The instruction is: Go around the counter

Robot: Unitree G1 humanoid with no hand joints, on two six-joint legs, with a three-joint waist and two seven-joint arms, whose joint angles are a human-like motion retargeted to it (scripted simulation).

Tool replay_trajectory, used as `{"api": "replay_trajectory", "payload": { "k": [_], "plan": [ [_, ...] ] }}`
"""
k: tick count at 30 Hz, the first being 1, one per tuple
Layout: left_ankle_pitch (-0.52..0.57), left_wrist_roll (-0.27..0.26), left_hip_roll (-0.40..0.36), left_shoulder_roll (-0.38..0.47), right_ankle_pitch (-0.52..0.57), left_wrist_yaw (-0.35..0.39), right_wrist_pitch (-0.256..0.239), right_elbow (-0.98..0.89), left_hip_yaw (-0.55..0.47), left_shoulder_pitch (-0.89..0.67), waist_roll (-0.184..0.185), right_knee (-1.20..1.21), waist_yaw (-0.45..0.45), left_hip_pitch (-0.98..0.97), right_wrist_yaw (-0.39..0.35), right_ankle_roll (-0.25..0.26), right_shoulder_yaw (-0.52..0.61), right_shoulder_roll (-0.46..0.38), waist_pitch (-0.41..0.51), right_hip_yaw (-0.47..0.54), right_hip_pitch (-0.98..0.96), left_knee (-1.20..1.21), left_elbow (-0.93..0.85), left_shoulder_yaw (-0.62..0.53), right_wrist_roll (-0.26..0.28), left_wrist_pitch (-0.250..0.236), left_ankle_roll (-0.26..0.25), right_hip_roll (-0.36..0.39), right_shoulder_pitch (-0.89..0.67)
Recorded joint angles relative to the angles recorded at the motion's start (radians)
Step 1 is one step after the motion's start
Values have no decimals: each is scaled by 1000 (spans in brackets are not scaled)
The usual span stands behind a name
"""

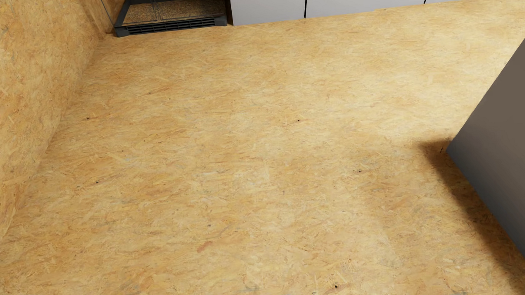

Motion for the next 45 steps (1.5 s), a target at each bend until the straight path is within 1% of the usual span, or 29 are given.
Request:
{"api": "replay_trajectory", "payload": {
  "k": [1, 2, 3, 4, 6, 8, 9, 11, 13, 14, 16, 17, 18, 20, 21, 22, 24, 26, 28, 31, 33, 34, 36, 37, 39, 41, 43, 44, 45],
  "plan": [
    [-1, 0, 3, 3, 241, 0, 0, 26, 0, -23, -6, -221, -10, 33, 0, 0, 4, -1, -15, 0, -17, -6, -22, 24, 0, 0, 0, -5, 12],
    [46, 0, 10, 1, 318, 0, 0, 52, 0, -35, -12, -274, -5, 62, 0, 0, 4, 0, -21, 0, -48, -4, -34, 43, 0, 0, 0, 0, 21],
    [143, 0, 32, -7, 0, 0, 0, 81, 0, -26, -12, -1, 3, 90, 0, 0, 15, 0, -13, 0, -72, 46, -32, 64, 0, 0, 0, 18, 23],
    [280, 0, 66, -23, -102, 0, 0, 104, 0, -7, -3, 126, 15, 76, 0, 0, 17, 1, -11, 0, -94, 172, -1, 79, 0, 0, 0, 39, 22],
    [465, 0, 126, -49, -150, 0, 0, 113, 0, 28, 4, 304, 54, -77, 0, 0, 31, 8, 17, 0, -50, 636, 140, 55, 0, 0, 0, 122, -19],
    [417, 0, 115, -38, -147, 0, 0, 9, 0, 53, -27, 226, 135, -334, 0, 0, 48, 19, 30, 0, 117, 1057, 253, -52, 0, 0, 0, 204, -65],
    [420, 0, 96, -39, -112, 0, 0, -66, 0, 87, -50, 153, 199, -443, 0, 0, 31, 27, 32, 0, 230, 1100, 289, -85, 0, 0, 0, 221, -78],
    [542, 0, 59, -48, -39, 0, 0, -190, 0, 161, -80, 10, 323, -632, 0, 0, 2, 40, 29, 0, 438, 893, 324, -120, 0, 0, 0, 216, -118],
    [684, 0, 66, -60, 26, 0, 0, -296, 0, 230, -82, -82, 423, -748, 0, 0, -8, 39, 23, 0, 604, 476, 318, -135, 0, 0, 0, 169, -163],
    [640, 0, 81, -71, 53, 0, 0, -353, 0, 258, -68, -103, 442, -790, 0, 0, -14, 27, 14, 0, 675, 282, 312, -136, 0, 0, 0, 143, -182],
    [274, 0, 127, -93, 143, 0, 0, -469, 0, 272, -37, -103, 477, -869, 0, 0, -44, -2, -13, 0, 756, 45, 319, -128, 0, 0, 0, 81, -199],
    [168, 0, 142, -90, 212, 0, 0, -496, 0, 269, -35, -87, 504, -891, 0, 0, -56, -4, -9, 0, 790, 32, 313, -126, 0, 0, 0, 40, -203],
    [212, 0, 138, -83, 311, 0, 0, -490, 0, 263, -40, -64, 523, -916, 0, 0, -66, 2, -10, 0, 820, 60, 313, -118, 0, 0, 0, 4, -199],
    [545, 0, 72, -68, 571, 0, 0, -391, 0, 230, -65, 90, 491, -980, 0, 0, -69, 29, -49, 0, 785, 196, 338, -112, 0, 0, 0, -41, -165],
    [620, 0, 26, -60, 624, 0, 0, -313, 0, 204, -81, 256, 460, -972, 0, 0, -58, 43, -47, 0, 709, 296, 352, -107, 0, 0, 0, -52, -155],
    [607, 0, -20, -49, 498, 0, 0, -238, 0, 167, -87, 466, 427, -906, 0, 0, -31, 51, -21, 0, 606, 350, 355, -101, 0, 0, 0, -50, -159],
    [511, 0, -65, -32, 41, 0, 0, -135, 0, 86, -62, 756, 343, -644, 0, 0, 25, 46, 25, 0, 382, 262, 339, -85, 0, 0, 0, -16, -156],
    [359, 0, -40, 6, -156, 0, 0, -87, 0, 40, -10, 678, 220, -355, 0, 0, 46, 21, 55, 0, 215, 118, 228, -85, 0, 0, 0, 22, -111],
    [200, 0, -4, 19, -148, 0, 0, -54, 0, -32, 24, 385, 114, -148, 0, 0, 17, -4, 55, 0, 71, 7, 164, -22, 0, 0, 0, 18, -70],
    [64, 0, 29, 46, -97, 0, 0, -2, 0, -158, 30, -89, 2, 29, 0, 0, -22, -20, 24, 0, -44, -25, 70, 29, 0, 0, 0, -35, -39],
    [131, 0, 97, 40, -99, 0, 0, 31, 0, -170, 52, 3, -59, 116, 0, 0, -34, -24, 29, 0, -94, 44, 19, 69, 0, 0, 0, -54, -17],
    [247, 0, 126, 20, -61, 0, 0, 60, 0, -149, 71, 111, -70, 120, 0, 0, -31, -21, 19, 0, -111, 140, 11, 84, 0, 0, 0, -40, -8],
    [588, 0, 165, -29, -23, 0, 0, 113, 0, -82, 120, 286, -22, 10, 0, 0, -13, -9, 20, 0, -73, 512, 44, 77, 0, 0, 0, 42, -18],
    [642, 0, 164, -39, -64, 0, 0, 98, 0, -52, 128, 292, 22, -80, 0, 0, -20, 1, 47, 0, 16, 735, 66, 45, 0, 0, 0, 94, -29],
    [507, 0, 106, -79, -103, 0, 0, 9, 0, -6, 106, 197, 125, -318, 0, 0, -44, 29, 62, 0, 214, 977, 168, -20, 0, 0, 0, 121, -53],
    [566, 0, 45, -97, -104, 0, 0, -145, 0, 89, 65, 51, 260, -510, 0, 0, -82, 46, 61, 0, 426, 784, 245, -49, 0, 0, 0, 109, -71],
    [643, 0, 34, -92, -121, 0, 0, -302, 0, 170, 45, -44, 370, -637, 0, 0, -93, 40, 55, 0, 590, 352, 307, -104, 0, 0, 0, 79, -121],
    [500, 0, 51, -83, -147, 0, 0, -366, 0, 193, 52, -64, 410, -679, 0, 0, -96, 29, 49, 0, 646, 164, 339, -160, 0, 0, 0, 74, -165],
    [247, 0, 70, -69, -181, 0, 0, -416, 0, 214, 58, -70, 448, -710, 0, 0, -102, 16, 43, 0, 699, 59, 363, -240, 0, 0, 0, 68, -207]
  ]
}}
